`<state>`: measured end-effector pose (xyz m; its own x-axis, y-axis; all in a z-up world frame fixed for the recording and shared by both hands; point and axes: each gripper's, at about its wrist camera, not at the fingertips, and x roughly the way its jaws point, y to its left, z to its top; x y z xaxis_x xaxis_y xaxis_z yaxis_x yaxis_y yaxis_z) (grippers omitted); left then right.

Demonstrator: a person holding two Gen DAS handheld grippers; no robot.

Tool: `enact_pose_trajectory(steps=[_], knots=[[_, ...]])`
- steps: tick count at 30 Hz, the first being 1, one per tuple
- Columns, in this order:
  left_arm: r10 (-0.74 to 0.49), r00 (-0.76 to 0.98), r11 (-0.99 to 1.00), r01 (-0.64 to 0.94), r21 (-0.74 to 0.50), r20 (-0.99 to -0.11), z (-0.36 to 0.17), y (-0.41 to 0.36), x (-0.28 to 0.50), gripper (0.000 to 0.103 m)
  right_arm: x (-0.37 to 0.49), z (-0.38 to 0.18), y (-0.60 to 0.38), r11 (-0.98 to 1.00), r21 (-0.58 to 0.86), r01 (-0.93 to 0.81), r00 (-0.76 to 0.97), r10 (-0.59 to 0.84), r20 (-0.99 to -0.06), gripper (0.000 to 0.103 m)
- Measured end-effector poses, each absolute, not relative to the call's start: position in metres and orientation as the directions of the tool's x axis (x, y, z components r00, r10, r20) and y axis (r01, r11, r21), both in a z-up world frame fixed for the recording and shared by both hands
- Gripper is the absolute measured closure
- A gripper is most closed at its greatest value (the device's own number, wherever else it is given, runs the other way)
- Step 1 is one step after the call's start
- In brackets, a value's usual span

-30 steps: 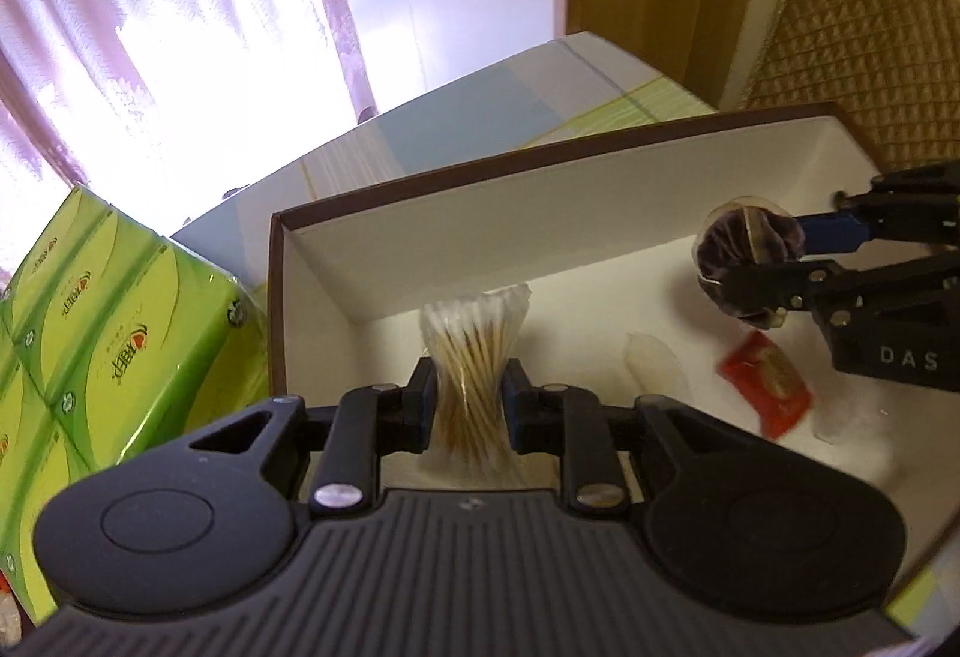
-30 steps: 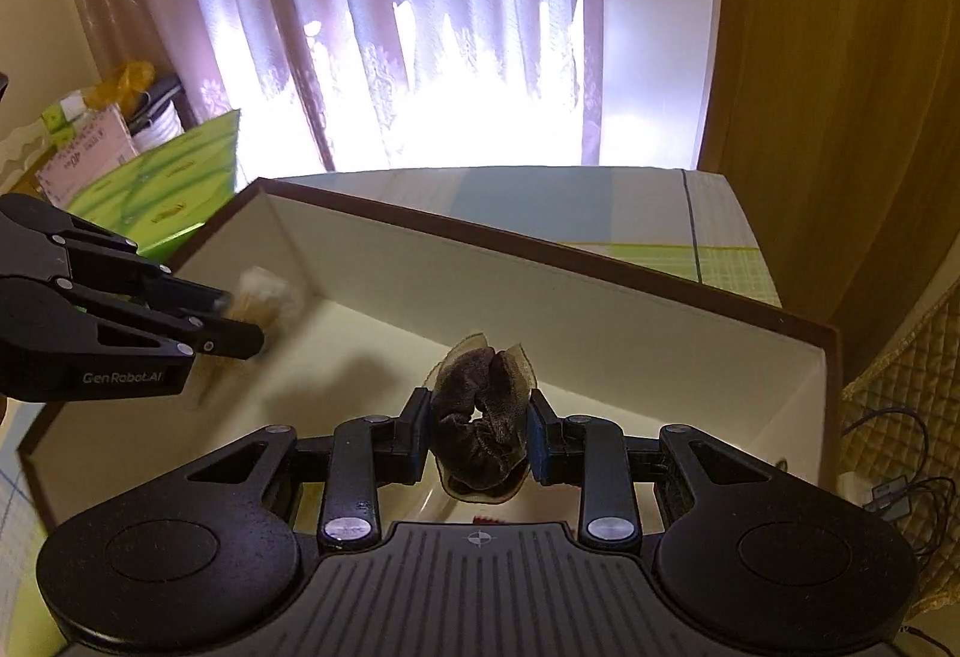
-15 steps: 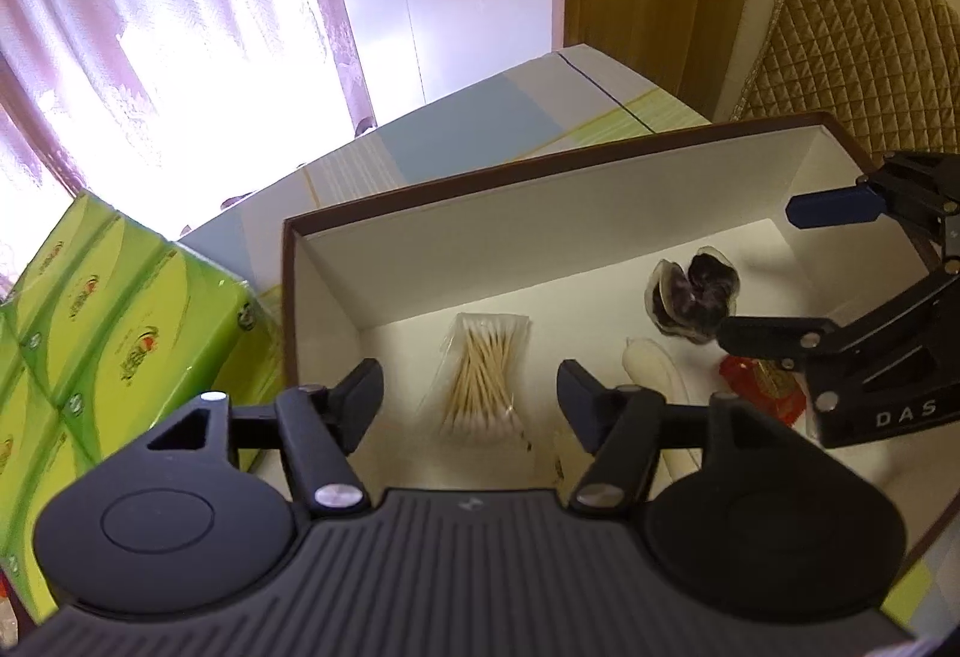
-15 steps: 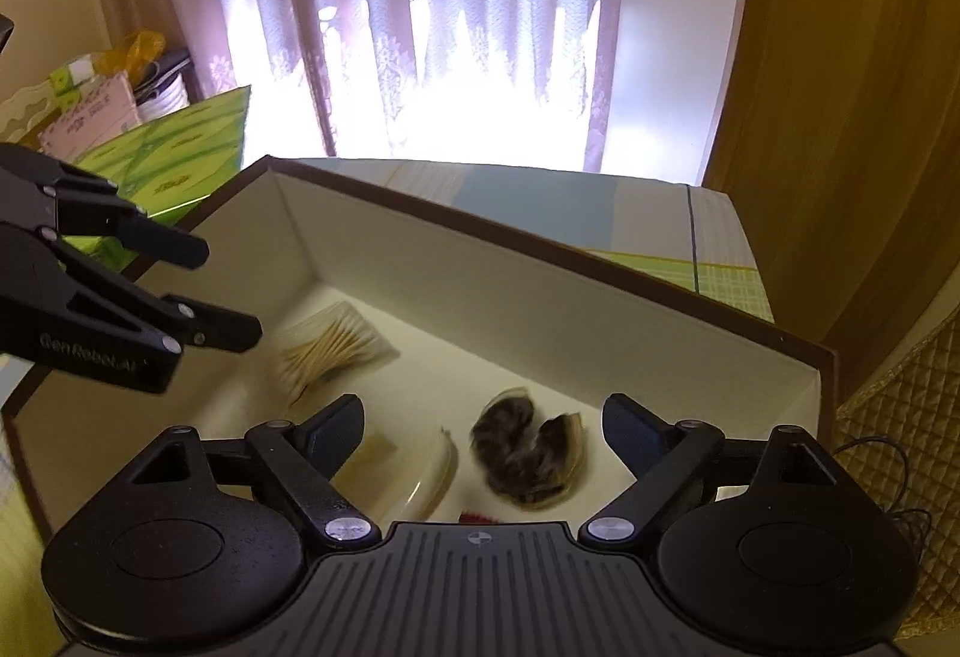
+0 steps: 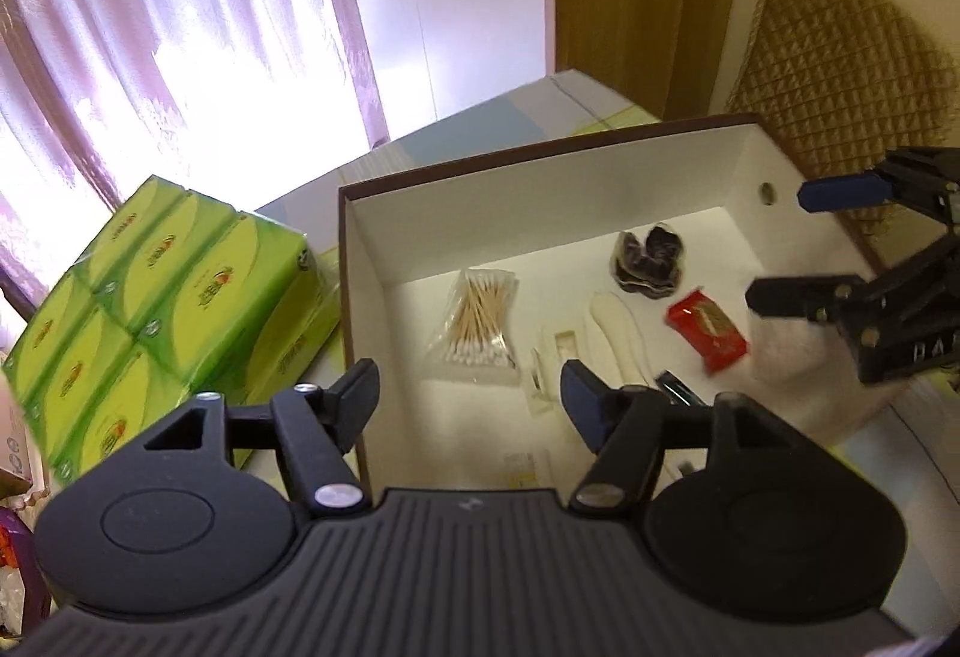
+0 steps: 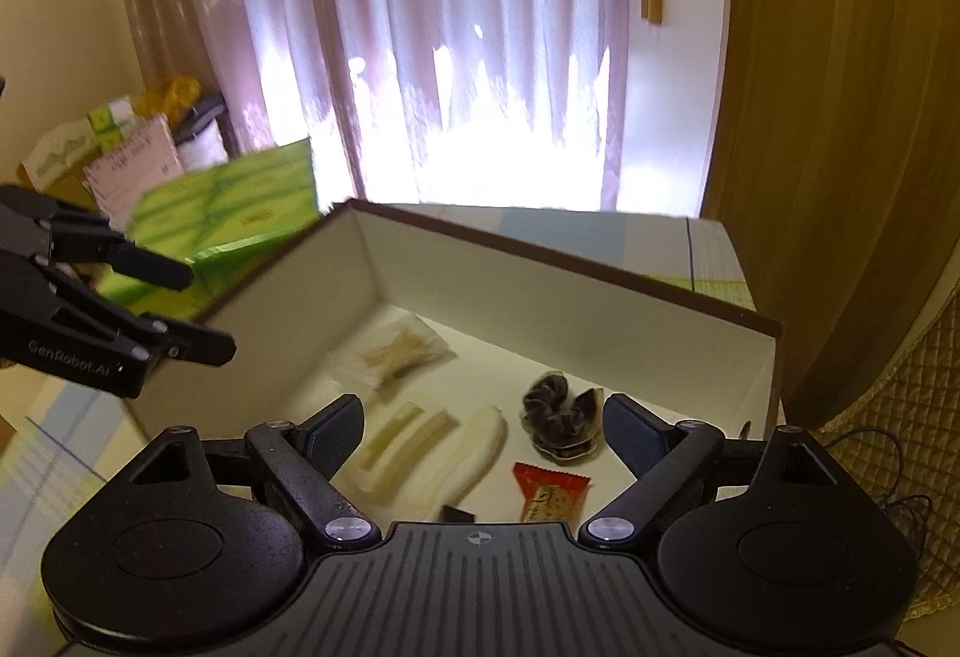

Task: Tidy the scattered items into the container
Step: 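Withdraw both tools from the box toward the cable and hair clip, then grasp the leopard-print hair clip with the left tool while the right tool grasps the black cable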

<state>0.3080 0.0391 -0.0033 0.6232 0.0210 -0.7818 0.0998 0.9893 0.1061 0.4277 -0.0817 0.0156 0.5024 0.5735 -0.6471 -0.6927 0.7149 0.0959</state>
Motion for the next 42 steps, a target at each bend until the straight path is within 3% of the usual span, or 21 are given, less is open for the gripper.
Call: enact_pose_trajectory(steps=[9, 16, 22, 28, 38, 41, 42], knots=[[0.049, 0.641, 0.990, 0.068, 0.120, -0.766, 0.011, 0.068, 0.219, 0.039, 0.363, 0.046, -0.098, 0.626, 0.148, -0.766, 0.465, 0.698, -0.545, 0.011], [0.092, 0.623, 0.991, 0.018, 0.132, -0.777, -0.001, 0.089, 0.163, 0.039, 0.312, 0.042, -0.087, 0.549, 0.131, -0.825, 0.407, 0.739, -0.537, 0.011], [0.095, 0.614, 0.993, 0.000, 0.120, -0.783, -0.024, 0.094, 0.140, 0.039, 0.289, 0.004, -0.068, 0.509, 0.133, -0.850, 0.336, 0.720, -0.608, 0.011], [0.065, 0.599, 0.985, 0.087, 0.146, -0.798, -0.063, 0.081, 0.138, 0.040, 0.285, -0.054, -0.047, 0.489, 0.105, -0.866, 0.280, 0.648, -0.708, 0.011], [0.027, 0.539, 0.962, 0.216, 0.170, -0.842, -0.122, 0.073, 0.164, 0.046, 0.291, -0.109, -0.021, 0.433, 0.034, -0.901, 0.262, 0.603, -0.754, 0.012], [0.007, 0.534, 0.951, 0.257, 0.170, -0.845, -0.132, 0.072, 0.174, 0.046, 0.297, -0.118, -0.009, 0.415, 0.005, -0.910, 0.260, 0.579, -0.772, 0.037], [0.001, 0.530, 0.947, 0.272, 0.171, -0.848, -0.135, 0.071, 0.178, 0.046, 0.300, -0.121, -0.005, 0.417, 0.002, -0.909, 0.260, 0.570, -0.780, 0.037]])
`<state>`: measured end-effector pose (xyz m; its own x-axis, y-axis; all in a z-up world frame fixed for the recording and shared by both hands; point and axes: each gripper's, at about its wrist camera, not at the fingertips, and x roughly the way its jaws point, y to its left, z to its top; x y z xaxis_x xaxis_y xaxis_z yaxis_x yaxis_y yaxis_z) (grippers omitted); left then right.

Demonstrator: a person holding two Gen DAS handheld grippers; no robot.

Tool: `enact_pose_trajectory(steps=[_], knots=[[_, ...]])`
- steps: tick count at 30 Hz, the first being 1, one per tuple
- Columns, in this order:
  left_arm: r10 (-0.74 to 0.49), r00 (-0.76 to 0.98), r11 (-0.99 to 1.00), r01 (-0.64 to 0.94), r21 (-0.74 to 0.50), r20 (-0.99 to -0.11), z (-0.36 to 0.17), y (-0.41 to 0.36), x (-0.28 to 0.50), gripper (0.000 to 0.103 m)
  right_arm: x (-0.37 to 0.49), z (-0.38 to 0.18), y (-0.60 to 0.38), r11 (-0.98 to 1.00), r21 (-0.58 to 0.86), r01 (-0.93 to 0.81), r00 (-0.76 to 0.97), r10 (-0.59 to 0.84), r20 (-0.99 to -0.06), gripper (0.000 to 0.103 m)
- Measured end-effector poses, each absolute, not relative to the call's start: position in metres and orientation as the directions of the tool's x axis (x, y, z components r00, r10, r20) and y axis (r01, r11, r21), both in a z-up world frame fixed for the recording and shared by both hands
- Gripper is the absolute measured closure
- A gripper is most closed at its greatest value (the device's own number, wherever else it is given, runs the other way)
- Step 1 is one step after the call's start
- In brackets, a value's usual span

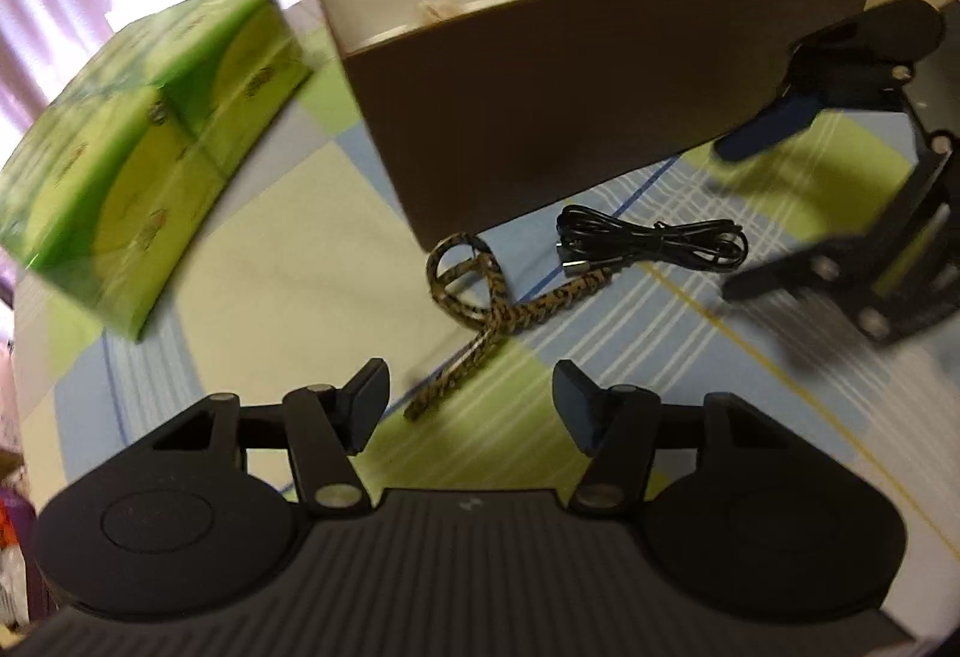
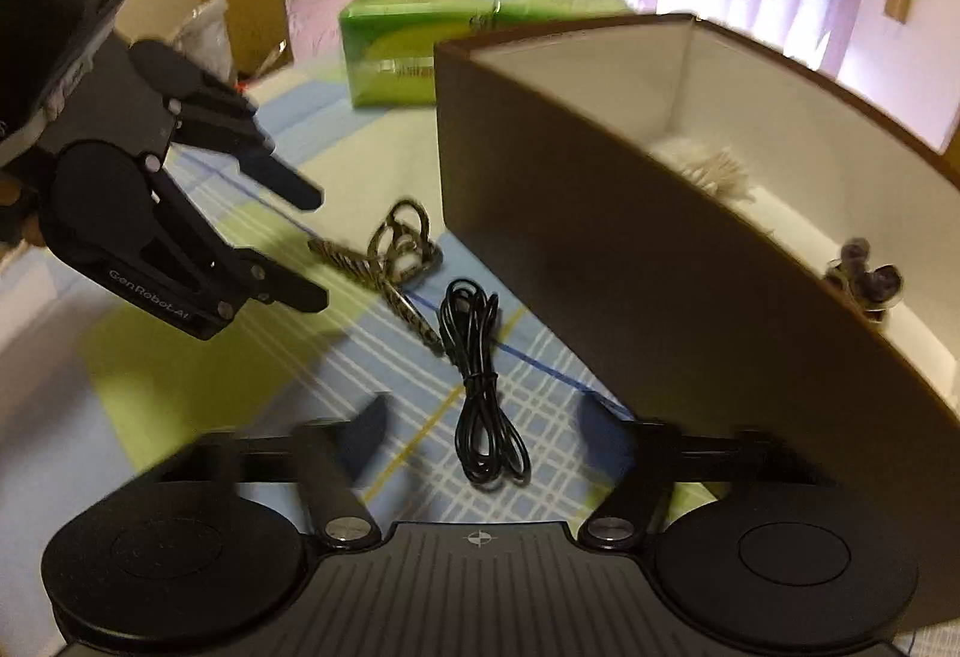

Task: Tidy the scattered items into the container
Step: 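Grasp the leopard-print hair clip with the left tool while the right tool grasps the black cable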

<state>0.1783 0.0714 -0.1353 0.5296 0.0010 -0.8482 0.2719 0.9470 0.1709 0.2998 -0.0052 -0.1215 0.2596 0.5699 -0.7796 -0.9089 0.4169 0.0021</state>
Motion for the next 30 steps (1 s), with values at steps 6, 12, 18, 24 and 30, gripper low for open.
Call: enact_pose_trajectory(steps=[6, 12, 18, 24, 30], knots=[[-0.031, 0.521, 0.939, 0.308, 0.154, -0.853, -0.150, 0.076, 0.196, 0.065, 0.313, -0.135, 0.006, 0.413, 0.030, -0.910, 0.238, 0.582, -0.778, 0.053], [-0.084, 0.525, 0.930, 0.346, 0.123, -0.847, -0.152, 0.077, 0.193, 0.087, 0.316, -0.141, 0.005, 0.409, 0.034, -0.912, 0.231, 0.580, -0.781, 0.077], [-0.076, 0.528, 0.944, 0.312, 0.110, -0.846, -0.152, 0.074, 0.183, 0.098, 0.315, -0.139, -0.001, 0.425, 0.016, -0.905, 0.245, 0.552, -0.797, 0.079], [-0.066, 0.514, 0.963, 0.257, 0.080, -0.855, -0.150, 0.069, 0.155, 0.101, 0.301, -0.137, -0.029, 0.490, 0.030, -0.871, 0.269, 0.529, -0.805, 0.082], [-0.035, 0.501, 0.976, 0.203, 0.078, -0.864, -0.145, 0.063, 0.126, 0.096, 0.277, -0.129, -0.053, 0.503, 0.043, -0.863, 0.254, 0.507, -0.824, 0.069]])
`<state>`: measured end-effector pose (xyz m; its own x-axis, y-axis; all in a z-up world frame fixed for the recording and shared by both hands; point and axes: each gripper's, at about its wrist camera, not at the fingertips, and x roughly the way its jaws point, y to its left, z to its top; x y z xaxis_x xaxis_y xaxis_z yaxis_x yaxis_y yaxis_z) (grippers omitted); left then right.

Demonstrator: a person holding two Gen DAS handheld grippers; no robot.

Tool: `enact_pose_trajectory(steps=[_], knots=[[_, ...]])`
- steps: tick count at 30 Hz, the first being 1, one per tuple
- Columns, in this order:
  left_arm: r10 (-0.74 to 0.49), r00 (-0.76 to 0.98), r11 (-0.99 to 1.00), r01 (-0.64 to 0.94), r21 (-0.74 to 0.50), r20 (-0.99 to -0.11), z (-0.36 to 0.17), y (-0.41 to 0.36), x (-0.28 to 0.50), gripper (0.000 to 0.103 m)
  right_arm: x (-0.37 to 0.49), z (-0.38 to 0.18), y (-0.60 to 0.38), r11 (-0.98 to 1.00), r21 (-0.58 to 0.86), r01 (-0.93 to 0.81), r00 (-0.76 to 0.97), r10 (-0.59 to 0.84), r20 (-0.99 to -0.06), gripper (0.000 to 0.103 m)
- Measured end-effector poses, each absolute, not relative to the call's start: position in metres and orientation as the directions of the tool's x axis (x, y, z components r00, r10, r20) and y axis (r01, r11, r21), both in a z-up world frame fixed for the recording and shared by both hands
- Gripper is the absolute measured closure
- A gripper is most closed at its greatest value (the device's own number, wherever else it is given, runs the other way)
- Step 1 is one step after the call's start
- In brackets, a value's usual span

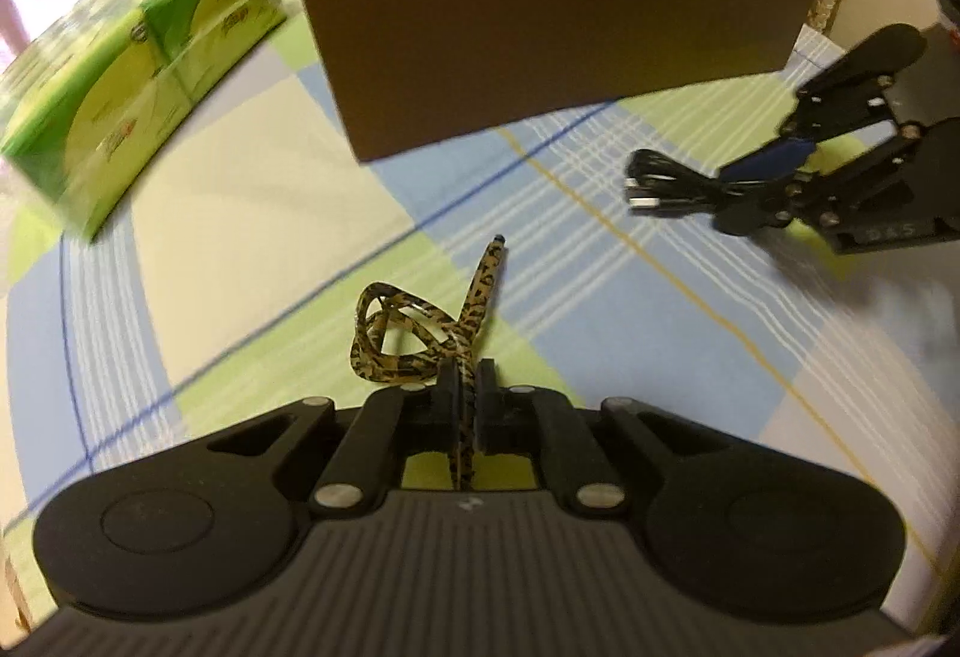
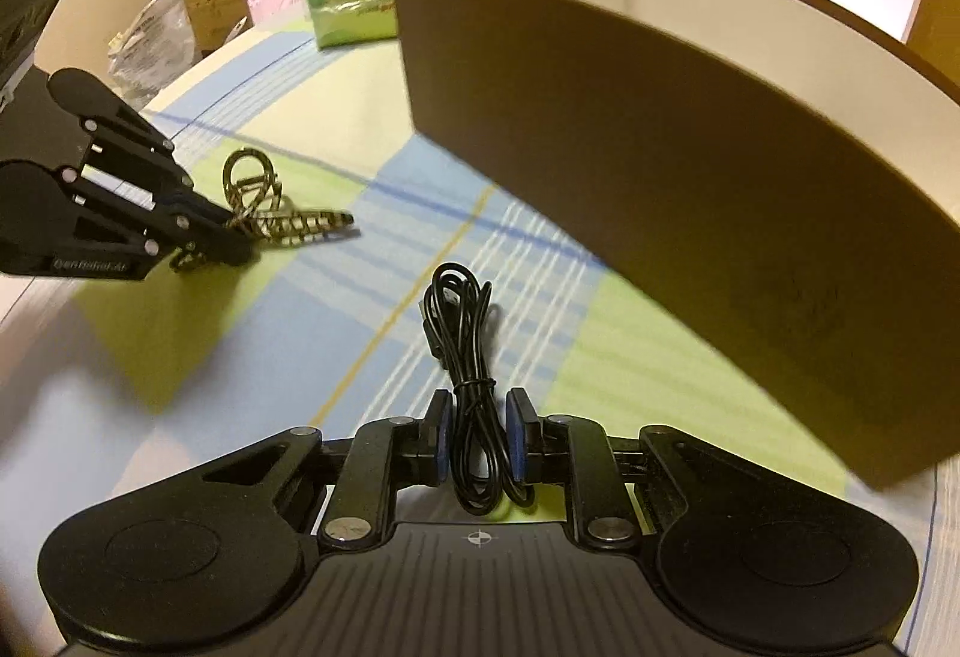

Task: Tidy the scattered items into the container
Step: 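Grasp the leopard-print hair clip with the left tool while the right tool grasps the black cable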

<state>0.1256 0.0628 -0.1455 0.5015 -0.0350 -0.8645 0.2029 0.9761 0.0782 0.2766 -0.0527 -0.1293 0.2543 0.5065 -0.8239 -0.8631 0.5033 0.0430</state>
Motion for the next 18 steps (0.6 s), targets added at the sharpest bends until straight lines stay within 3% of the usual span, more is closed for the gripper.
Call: enact_pose_trajectory(steps=[1, 2, 7, 8, 12, 14, 18], knots=[[-0.024, 0.501, 0.978, 0.193, 0.084, -0.865, -0.146, 0.064, 0.126, 0.094, 0.273, -0.129, -0.054, 0.502, 0.042, -0.864, 0.253, 0.505, -0.825, 0.055], [-0.016, 0.501, 0.979, 0.184, 0.089, -0.865, -0.147, 0.064, 0.126, 0.094, 0.271, -0.129, -0.055, 0.508, 0.035, -0.861, 0.264, 0.504, -0.822, 0.027], [0.005, 0.512, 0.987, 0.138, 0.088, -0.859, -0.146, 0.060, 0.130, 0.094, 0.269, -0.132, -0.049, 0.528, 0.018, -0.849, 0.301, 0.512, -0.805, 0.026], [0.012, 0.516, 0.987, 0.133, 0.094, -0.856, -0.145, 0.058, 0.128, 0.094, 0.270, -0.134, -0.048, 0.529, 0.018, -0.848, 0.303, 0.514, -0.802, 0.029], [0.018, 0.531, 0.986, 0.132, 0.103, -0.847, -0.150, 0.056, 0.129, 0.094, 0.271, -0.135, -0.043, 0.520, 0.017, -0.854, 0.311, 0.537, -0.784, 0.055], [0.014, 0.533, 0.987, 0.130, 0.098, -0.846, -0.150, 0.056, 0.129, 0.095, 0.270, -0.134, -0.041, 0.513, 0.012, -0.858, 0.314, 0.543, -0.778, 0.077], [0.014, 0.529, 0.986, 0.133, 0.099, -0.848, -0.148, 0.053, 0.128, 0.099, 0.261, -0.132, -0.041, 0.515, 0.003, -0.857, 0.319, 0.537, -0.781, 0.081]])
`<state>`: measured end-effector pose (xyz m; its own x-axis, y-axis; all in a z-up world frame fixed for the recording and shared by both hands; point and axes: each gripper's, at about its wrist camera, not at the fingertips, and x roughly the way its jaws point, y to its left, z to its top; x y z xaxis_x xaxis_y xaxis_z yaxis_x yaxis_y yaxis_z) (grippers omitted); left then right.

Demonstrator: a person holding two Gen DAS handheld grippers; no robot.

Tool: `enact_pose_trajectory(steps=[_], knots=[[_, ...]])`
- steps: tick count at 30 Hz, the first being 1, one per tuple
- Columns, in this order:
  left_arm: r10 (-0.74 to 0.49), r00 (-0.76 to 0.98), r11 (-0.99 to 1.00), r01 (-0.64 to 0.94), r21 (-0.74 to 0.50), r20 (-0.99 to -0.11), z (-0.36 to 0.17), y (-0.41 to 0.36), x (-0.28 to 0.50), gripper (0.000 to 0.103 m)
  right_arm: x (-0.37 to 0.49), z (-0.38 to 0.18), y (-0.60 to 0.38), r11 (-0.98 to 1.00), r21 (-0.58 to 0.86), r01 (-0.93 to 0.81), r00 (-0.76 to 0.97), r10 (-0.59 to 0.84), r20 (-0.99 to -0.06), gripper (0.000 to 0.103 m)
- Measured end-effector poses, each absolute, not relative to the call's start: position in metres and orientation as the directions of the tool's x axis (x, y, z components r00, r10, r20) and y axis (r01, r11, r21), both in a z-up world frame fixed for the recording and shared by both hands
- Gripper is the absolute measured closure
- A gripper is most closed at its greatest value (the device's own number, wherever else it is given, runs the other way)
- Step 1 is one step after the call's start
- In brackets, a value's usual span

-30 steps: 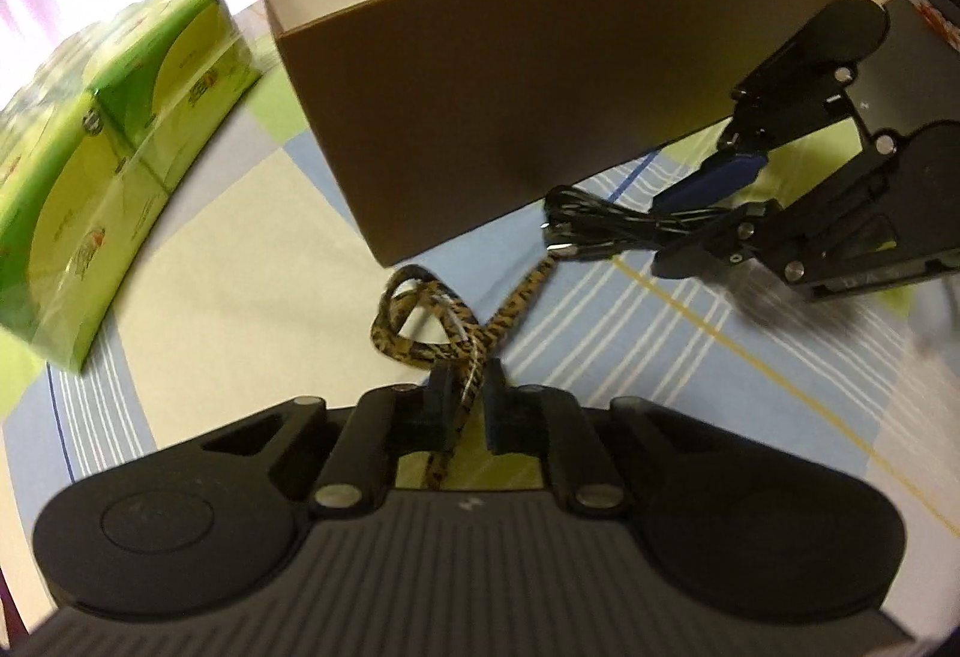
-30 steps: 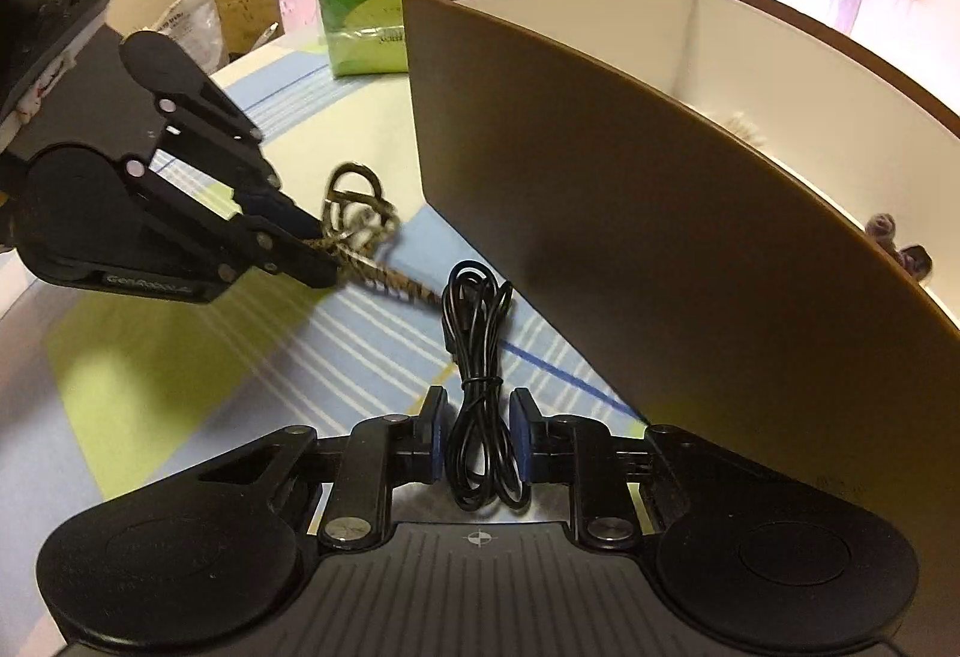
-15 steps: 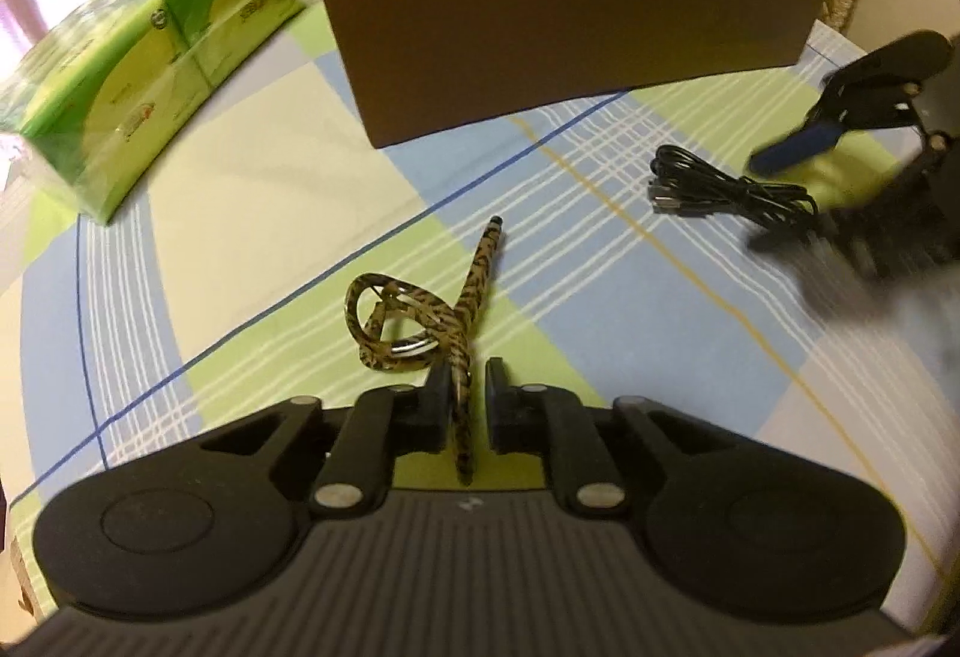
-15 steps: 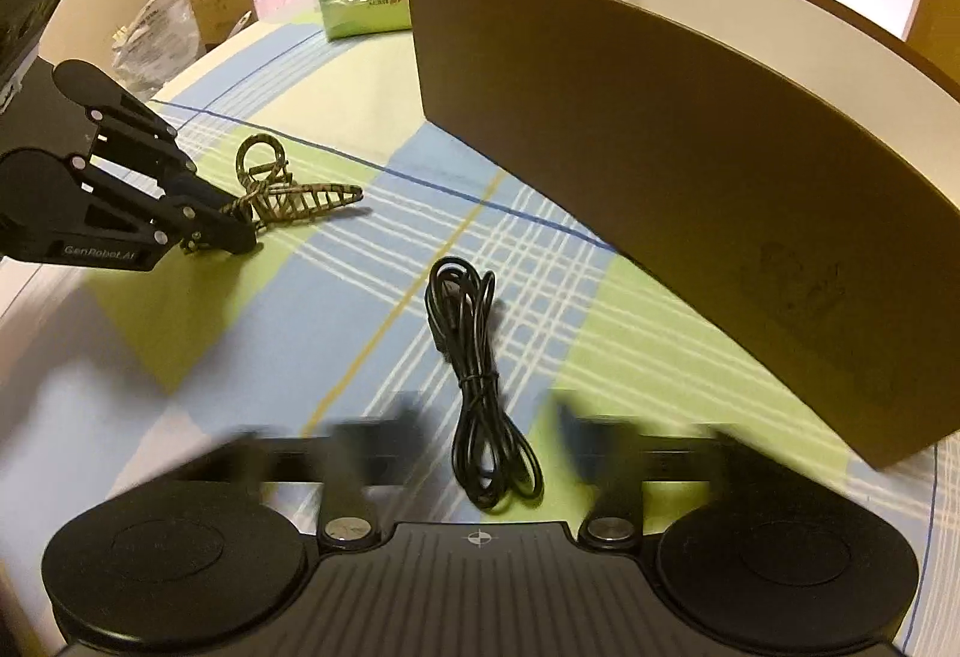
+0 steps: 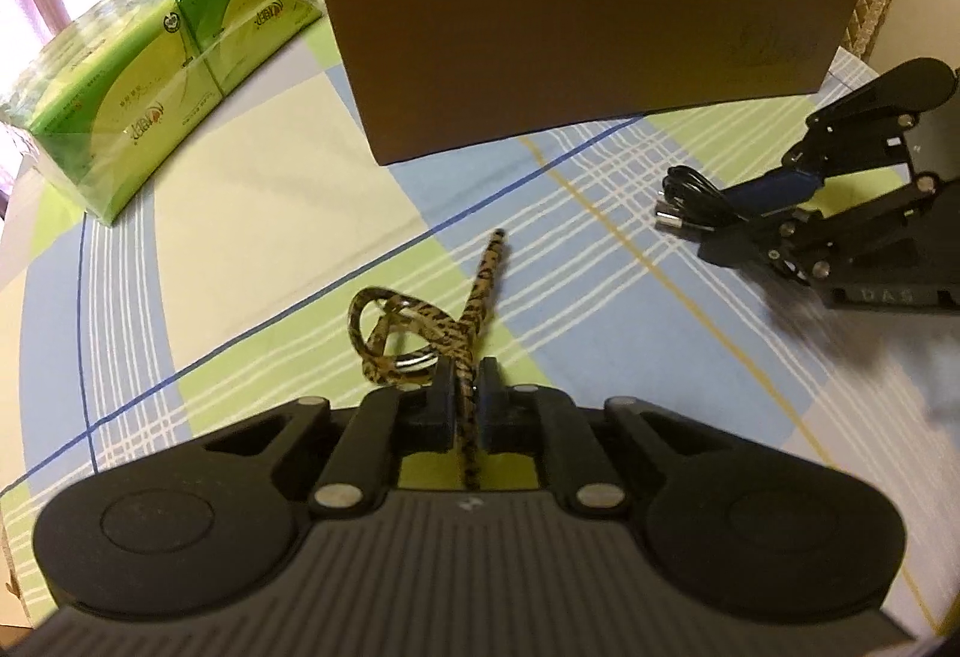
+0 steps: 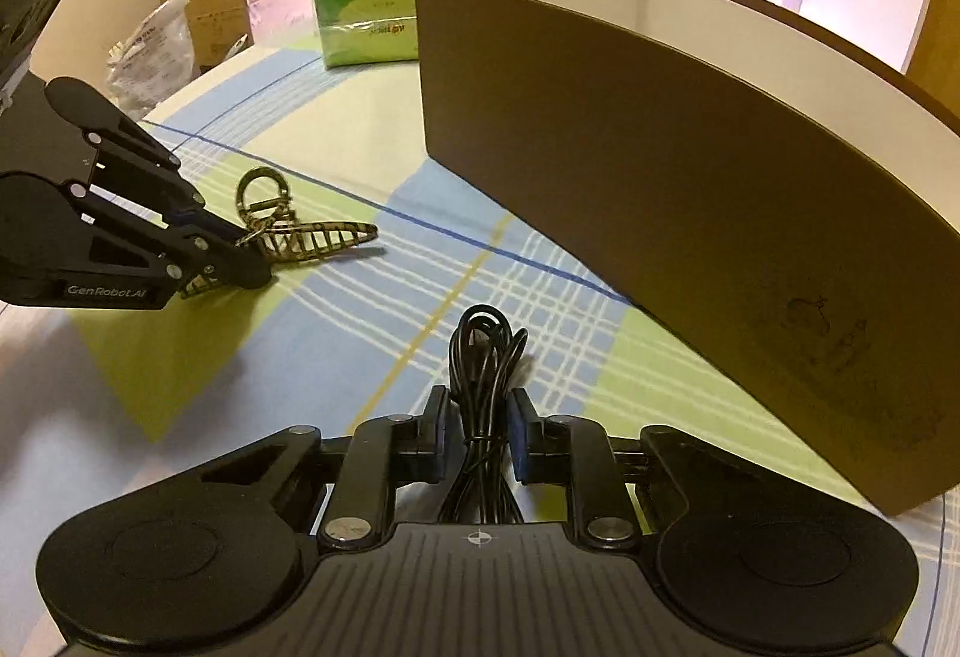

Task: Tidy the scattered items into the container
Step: 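Grasp the leopard-print hair clip with the left tool while the right tool grasps the black cable, then lift both held items and carry them over the brown box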

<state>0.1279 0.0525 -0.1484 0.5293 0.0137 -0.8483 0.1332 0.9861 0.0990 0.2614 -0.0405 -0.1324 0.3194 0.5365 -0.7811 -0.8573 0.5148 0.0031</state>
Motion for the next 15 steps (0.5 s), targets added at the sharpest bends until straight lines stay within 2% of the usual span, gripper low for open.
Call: enact_pose_trajectory(steps=[15], knots=[[-0.015, 0.517, 0.983, 0.166, 0.083, -0.856, -0.143, 0.024, 0.111, 0.100, 0.246, -0.123, -0.089, 0.618, 0.097, -0.780, 0.305, 0.511, -0.804, 0.081]])
